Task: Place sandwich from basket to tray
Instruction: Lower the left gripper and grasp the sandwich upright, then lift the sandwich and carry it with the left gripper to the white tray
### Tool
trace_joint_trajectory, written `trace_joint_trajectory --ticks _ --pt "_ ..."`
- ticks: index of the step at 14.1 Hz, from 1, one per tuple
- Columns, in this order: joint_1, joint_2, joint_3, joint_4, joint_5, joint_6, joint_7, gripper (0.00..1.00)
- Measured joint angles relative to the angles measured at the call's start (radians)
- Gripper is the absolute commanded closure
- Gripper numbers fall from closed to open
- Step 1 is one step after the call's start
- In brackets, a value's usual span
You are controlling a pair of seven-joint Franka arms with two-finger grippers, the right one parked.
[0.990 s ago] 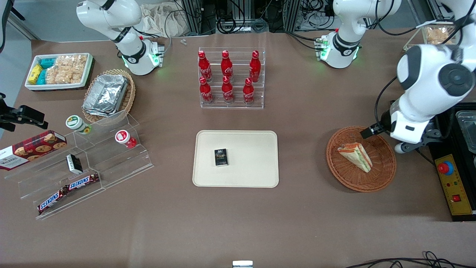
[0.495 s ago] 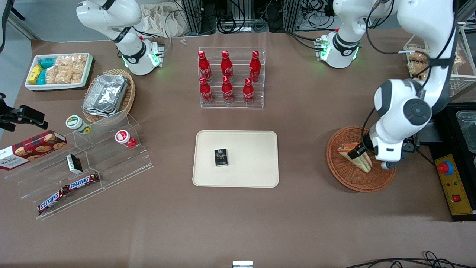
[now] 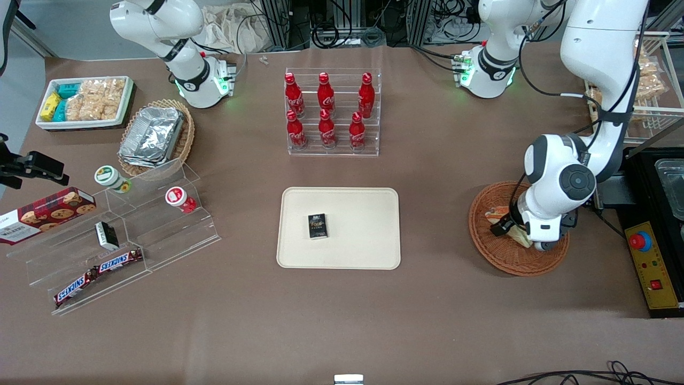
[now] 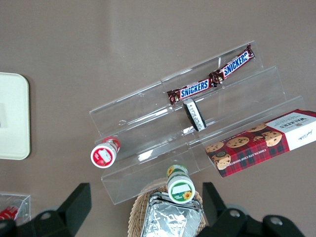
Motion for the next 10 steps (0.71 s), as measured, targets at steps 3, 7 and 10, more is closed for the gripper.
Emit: trace_joint_trajectory --ticks 3,7,10 --pt "0.000 0.005 0.004 0.000 0.001 0.005 -0.001 0.81" --pt "0.003 0.004 0.012 0.007 0.006 0.007 -0.001 1.00" --pt "0.010 -0.041 0.012 0.059 0.008 -0.100 0.000 1.00"
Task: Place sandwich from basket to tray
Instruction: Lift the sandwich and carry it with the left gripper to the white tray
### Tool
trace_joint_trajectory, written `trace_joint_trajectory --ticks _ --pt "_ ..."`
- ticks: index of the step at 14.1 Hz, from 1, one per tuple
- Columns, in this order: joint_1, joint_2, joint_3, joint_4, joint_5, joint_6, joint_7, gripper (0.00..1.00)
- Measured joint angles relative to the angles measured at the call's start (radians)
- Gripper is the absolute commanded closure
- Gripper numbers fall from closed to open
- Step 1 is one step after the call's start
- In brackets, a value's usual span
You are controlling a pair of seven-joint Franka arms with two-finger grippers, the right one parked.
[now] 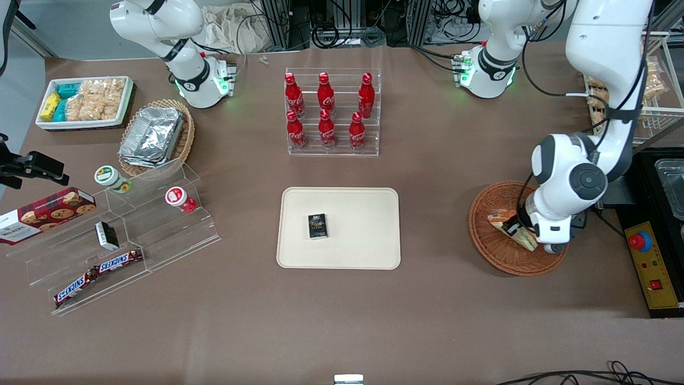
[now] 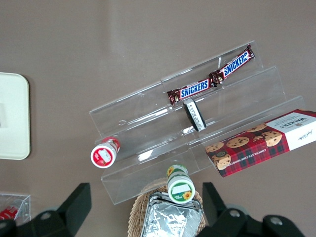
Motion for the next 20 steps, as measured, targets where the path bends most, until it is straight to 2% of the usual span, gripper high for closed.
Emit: trace_joint_trajectory --ticks 4,8,13,16,20 --pt "-0.004 -0.100 -0.047 0.185 -0.011 -0.323 0.011 1.00" --pt "-0.010 -0.122 -0.160 0.315 -0.048 -0.468 0.011 1.00" --pt "-0.024 -0.063 -0.361 0.317 -0.051 -0.409 0.011 1.00" --pt "-0.096 0.015 -0.392 0.315 -0.041 -0.274 0.013 1.00" --pt "-0.194 0.142 -0.395 0.313 0.063 -0.138 0.017 1.00"
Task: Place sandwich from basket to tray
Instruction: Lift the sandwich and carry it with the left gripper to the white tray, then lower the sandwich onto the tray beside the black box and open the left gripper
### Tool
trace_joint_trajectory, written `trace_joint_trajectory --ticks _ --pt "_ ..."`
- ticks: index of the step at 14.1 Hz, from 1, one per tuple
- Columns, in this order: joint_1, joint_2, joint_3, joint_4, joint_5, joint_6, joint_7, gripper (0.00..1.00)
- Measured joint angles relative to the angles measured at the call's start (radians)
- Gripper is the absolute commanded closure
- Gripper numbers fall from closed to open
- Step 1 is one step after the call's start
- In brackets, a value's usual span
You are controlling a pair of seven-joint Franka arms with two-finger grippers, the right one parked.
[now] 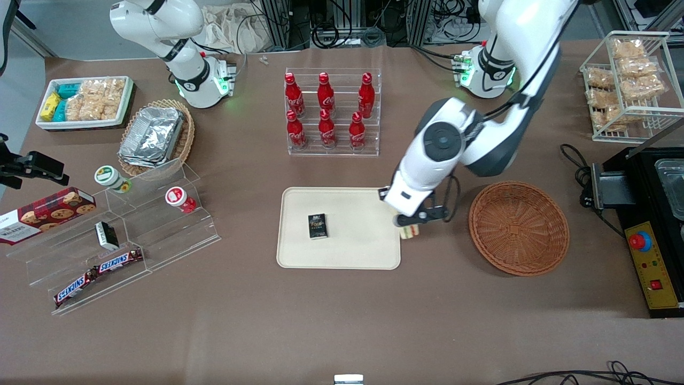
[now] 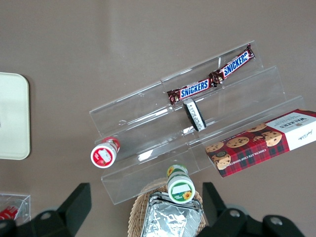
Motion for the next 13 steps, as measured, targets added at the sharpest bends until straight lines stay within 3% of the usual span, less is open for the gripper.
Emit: trace_joint_trajectory --ticks 7,8,11,13 --pt "-0.033 0.163 0.003 -0.001 0.175 0.155 0.005 0.99" --pt "-0.033 0.174 0.003 -0.001 0.185 0.176 0.006 0.88" --pt "-0.033 0.188 0.003 -0.001 0.191 0.196 0.008 0.02" --pt "-0.033 0.189 0.003 -0.001 0.191 0.197 0.008 0.01"
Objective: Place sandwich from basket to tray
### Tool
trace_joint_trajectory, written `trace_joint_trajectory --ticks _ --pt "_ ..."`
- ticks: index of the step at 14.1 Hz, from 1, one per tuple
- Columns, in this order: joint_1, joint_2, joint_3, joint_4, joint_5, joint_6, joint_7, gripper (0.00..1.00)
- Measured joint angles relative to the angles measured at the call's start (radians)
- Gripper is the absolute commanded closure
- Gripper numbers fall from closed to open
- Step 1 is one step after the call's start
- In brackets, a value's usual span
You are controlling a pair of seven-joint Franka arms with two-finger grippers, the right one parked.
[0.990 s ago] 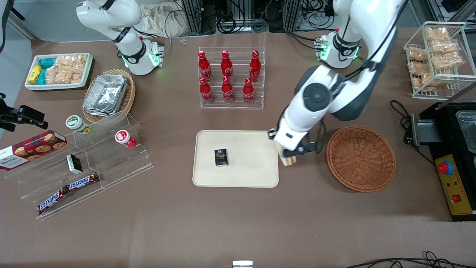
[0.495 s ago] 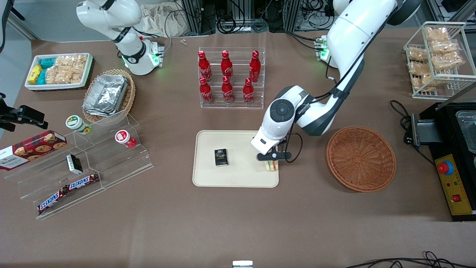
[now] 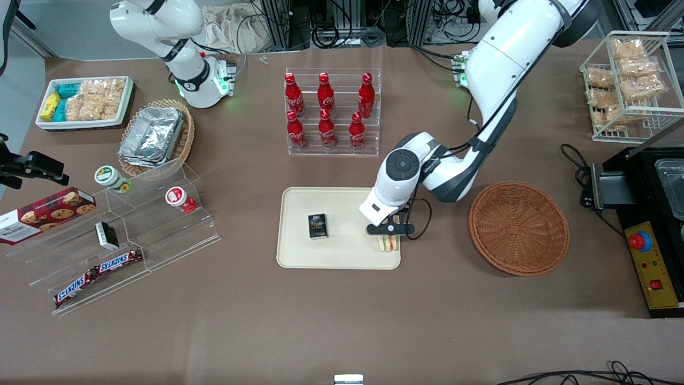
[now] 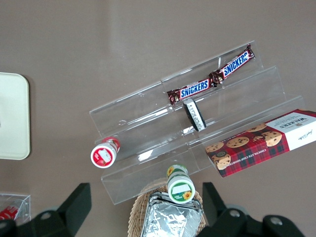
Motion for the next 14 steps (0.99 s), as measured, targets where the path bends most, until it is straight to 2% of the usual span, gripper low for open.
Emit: trace_joint_trajectory --ticks 7,10,14 --pt "0.005 -0.028 0.000 0.019 0.001 -0.004 0.002 0.00" --pt "0.037 -0.146 0.001 0.041 -0.008 -0.127 0.001 0.00" --pt "0.129 -0.333 0.004 0.044 -0.093 -0.275 0.058 0.00"
